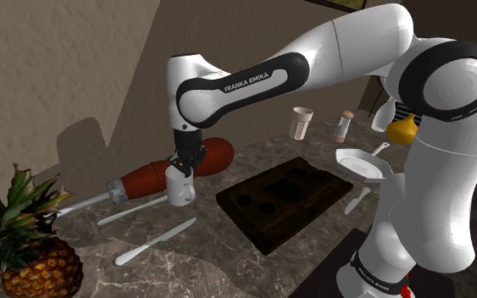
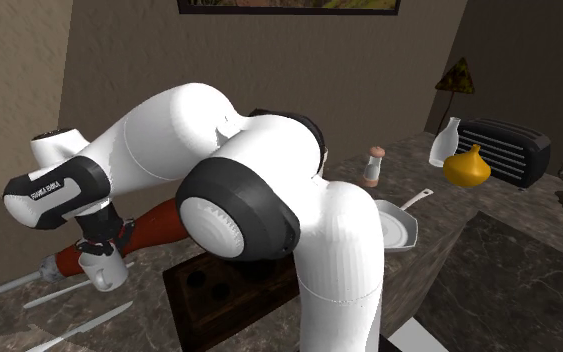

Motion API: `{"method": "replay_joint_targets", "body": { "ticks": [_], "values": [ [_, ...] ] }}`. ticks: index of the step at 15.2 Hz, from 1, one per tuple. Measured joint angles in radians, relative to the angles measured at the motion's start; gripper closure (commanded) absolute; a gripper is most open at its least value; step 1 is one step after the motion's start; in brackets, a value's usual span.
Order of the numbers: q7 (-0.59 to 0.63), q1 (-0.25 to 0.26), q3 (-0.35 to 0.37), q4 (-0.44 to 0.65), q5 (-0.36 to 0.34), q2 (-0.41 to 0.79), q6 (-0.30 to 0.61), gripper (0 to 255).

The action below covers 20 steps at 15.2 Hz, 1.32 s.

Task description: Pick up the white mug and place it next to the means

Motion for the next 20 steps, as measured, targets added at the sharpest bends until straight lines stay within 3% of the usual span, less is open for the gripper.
{"method": "replay_joint_targets", "body": {
  "ticks": [9, 16, 17, 20],
  "values": [
    [-0.005, -0.001, 0.0, -0.066, 0.004, 0.047, 0.113, 255],
    [-0.005, -0.001, 0.001, -0.074, 0.004, 0.053, 0.127, 255],
    [-0.005, -0.001, 0.001, -0.074, 0.004, 0.053, 0.127, 0],
    [-0.005, -0.001, 0.001, -0.074, 0.004, 0.053, 0.127, 0]
  ]
}}
